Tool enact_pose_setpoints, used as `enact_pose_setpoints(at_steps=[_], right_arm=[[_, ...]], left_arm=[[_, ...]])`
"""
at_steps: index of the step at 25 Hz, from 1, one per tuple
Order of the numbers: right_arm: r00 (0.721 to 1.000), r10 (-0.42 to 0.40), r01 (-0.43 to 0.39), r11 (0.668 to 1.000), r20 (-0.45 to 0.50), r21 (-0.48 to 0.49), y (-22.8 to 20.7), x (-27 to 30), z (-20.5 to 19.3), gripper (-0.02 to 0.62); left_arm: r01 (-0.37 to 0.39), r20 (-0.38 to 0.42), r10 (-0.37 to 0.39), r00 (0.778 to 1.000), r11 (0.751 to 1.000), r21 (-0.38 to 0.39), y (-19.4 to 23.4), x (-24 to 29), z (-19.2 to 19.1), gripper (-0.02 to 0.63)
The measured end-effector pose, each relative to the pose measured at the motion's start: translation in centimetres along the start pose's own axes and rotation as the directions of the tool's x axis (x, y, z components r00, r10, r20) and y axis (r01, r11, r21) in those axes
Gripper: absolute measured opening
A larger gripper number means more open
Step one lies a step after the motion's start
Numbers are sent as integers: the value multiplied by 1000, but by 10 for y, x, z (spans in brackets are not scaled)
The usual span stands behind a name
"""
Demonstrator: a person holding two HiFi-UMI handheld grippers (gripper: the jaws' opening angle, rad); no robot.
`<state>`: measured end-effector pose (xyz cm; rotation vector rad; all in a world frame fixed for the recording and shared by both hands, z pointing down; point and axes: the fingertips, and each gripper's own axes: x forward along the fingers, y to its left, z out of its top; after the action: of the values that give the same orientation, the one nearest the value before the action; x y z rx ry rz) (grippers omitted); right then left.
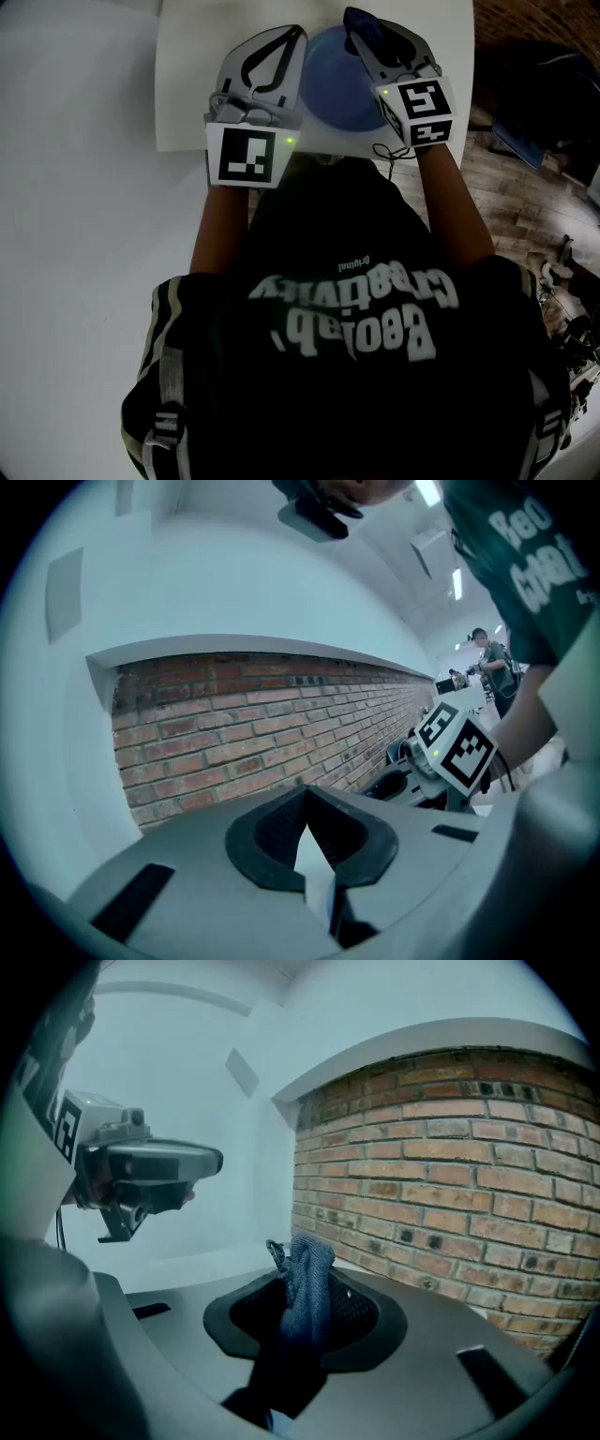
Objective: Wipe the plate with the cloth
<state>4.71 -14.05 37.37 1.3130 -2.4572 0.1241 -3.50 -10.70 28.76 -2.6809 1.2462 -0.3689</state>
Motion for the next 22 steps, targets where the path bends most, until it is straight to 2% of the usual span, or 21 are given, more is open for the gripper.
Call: enact_pose_setpoints(at_steps=[4, 8, 14, 18, 22], right_arm=[[998, -21, 20, 1000, -55, -23, 0, 16, -21, 106], [996, -2, 4, 1000, -90, 20, 4, 28, -41, 107], [986, -12, 23, 998, -165, 62, 0, 43, -74, 107], [972, -44, 58, 997, -230, 54, -7, 55, -98, 107], [947, -83, 110, 992, -311, 67, -12, 66, -127, 107]], left_arm=[[2, 2, -2, 1000, 1000, 3, 6, -1, -8, 3], [3, -12, -3, 1000, 1000, 2, 9, 1, -13, 3], [5, -20, -5, 1000, 1000, 9, 15, 8, -14, 3], [6, -32, -6, 999, 1000, 7, 20, 11, -21, 3], [12, -40, -12, 999, 1000, 8, 24, 16, -28, 3]])
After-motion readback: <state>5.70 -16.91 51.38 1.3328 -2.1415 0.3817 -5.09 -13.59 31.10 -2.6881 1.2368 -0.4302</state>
